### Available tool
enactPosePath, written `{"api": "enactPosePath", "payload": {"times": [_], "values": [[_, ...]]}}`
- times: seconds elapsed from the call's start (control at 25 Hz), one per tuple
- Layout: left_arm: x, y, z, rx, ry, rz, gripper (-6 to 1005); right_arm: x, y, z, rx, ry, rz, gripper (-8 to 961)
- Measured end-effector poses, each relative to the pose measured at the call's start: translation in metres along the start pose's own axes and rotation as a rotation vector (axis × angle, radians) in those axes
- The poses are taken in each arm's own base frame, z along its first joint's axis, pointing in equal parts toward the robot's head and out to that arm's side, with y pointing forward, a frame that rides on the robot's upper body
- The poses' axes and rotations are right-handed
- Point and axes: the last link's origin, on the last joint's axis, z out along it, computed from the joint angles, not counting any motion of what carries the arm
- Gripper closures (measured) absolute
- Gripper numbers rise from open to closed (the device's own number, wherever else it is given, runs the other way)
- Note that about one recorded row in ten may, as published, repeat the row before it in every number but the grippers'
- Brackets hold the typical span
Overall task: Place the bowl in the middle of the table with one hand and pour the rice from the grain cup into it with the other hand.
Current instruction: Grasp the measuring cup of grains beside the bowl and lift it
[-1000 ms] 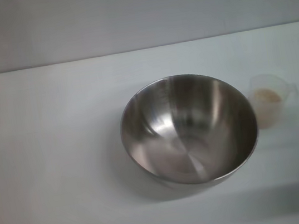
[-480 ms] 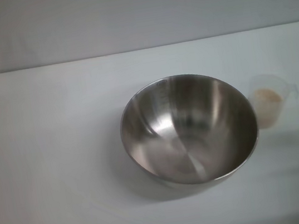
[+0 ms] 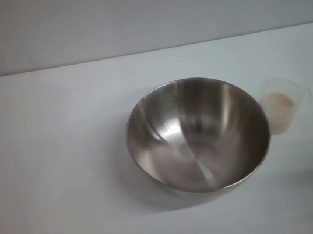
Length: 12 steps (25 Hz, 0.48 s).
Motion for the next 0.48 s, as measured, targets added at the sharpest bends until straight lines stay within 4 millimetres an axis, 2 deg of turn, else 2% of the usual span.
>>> {"api": "enactPosePath", "payload": {"times": [0.04,0.16,0.48], "values": [[0.000,-0.001,-0.001,0.002,-0.002,0.001,423,0.000,0.000,0.000,0.000,0.000,0.000,299],[-0.001,-0.001,-0.001,0.002,-0.006,0.006,189,0.008,0.003,-0.003,-0.018,0.058,0.003,299],[-0.001,-0.001,-0.002,0.001,-0.003,0.003,140,0.025,0.010,0.003,-0.044,0.167,0.025,300]]}}
